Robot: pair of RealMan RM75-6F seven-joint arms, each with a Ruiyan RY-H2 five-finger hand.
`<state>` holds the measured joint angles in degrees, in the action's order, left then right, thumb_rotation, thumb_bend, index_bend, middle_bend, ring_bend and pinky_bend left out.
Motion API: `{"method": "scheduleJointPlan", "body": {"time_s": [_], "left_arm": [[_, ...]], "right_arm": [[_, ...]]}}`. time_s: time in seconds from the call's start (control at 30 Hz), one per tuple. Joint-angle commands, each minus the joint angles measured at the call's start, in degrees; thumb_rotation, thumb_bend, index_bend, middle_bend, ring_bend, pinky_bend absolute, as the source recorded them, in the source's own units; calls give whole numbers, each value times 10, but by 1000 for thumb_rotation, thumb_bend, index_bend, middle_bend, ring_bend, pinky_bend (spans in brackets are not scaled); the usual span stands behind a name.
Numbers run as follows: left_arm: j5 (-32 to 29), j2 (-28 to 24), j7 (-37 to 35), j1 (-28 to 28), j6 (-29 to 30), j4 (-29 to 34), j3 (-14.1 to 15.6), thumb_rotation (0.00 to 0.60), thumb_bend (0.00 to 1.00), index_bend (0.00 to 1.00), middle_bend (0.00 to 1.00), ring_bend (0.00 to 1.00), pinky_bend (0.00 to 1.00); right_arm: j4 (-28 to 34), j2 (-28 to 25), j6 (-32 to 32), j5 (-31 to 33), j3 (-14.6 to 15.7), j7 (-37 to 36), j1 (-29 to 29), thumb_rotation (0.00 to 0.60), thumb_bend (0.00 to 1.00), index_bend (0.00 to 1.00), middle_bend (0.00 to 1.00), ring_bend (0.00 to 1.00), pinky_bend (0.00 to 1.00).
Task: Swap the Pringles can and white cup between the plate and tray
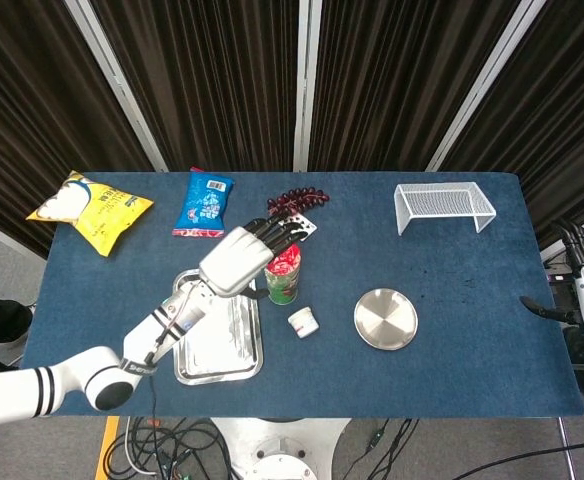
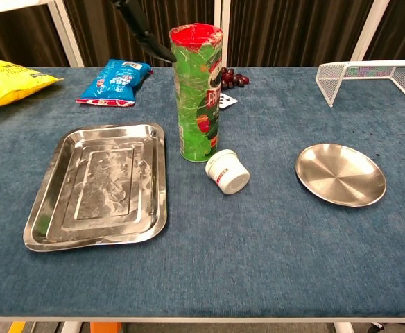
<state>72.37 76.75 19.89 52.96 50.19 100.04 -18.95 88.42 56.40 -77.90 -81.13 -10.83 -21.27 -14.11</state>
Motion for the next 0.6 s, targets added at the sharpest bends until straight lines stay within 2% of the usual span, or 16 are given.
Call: {"method": "scheduleJointPlan", "body": {"time_s": [0.03,0.27,0.43,0.6], "left_arm": [[-9,4,-15,25,-25,-24,-2,600,0,98,86,40,236],[-20,19,-35,63,-60,-60,-2,600,0,100,87,40,254],[-36,21,-33,87,-94,-75,11,600,0,133,109,44,314],[-49,29,-26,94,-89,-87,21,600,17,224,171,117,438]], "right_arm": [[-3,3,2,0,1,0,-1,600,42,0,9,0,50],[-6,6,4,-1,2,1,-2,600,42,0,9,0,50],[-8,8,5,-1,3,-2,-2,600,42,0,9,0,51],[-13,13,7,-3,6,-4,-2,600,42,0,9,0,51]]}}
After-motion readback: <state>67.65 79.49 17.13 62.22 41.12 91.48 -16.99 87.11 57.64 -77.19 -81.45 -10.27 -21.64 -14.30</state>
